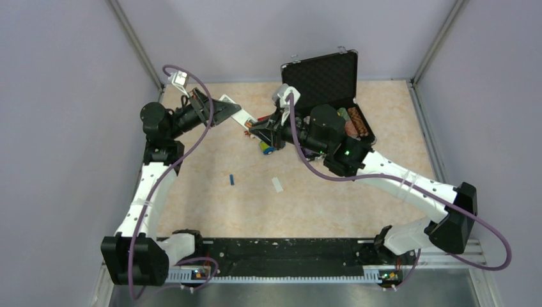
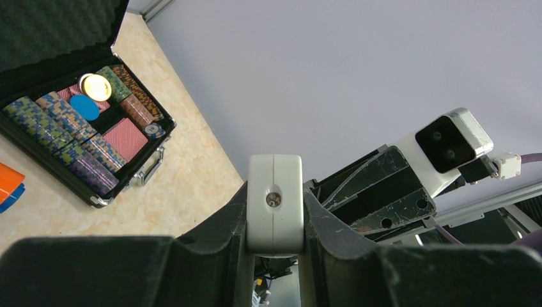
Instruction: Load the batteries into the remote control
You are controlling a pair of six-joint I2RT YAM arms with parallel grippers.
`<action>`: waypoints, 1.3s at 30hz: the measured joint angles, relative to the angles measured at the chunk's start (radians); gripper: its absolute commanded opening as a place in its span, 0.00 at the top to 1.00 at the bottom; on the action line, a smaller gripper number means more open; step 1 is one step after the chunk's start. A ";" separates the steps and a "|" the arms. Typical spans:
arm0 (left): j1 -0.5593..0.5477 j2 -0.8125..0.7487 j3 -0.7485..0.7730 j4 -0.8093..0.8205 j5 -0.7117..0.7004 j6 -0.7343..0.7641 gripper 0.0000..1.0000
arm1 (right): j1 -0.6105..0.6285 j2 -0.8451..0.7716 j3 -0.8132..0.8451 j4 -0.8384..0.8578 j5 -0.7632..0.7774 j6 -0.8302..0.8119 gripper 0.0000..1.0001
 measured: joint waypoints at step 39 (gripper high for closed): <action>0.000 0.039 -0.007 -0.491 -0.235 0.369 1.00 | -0.013 0.013 -0.002 -0.221 0.136 0.152 0.53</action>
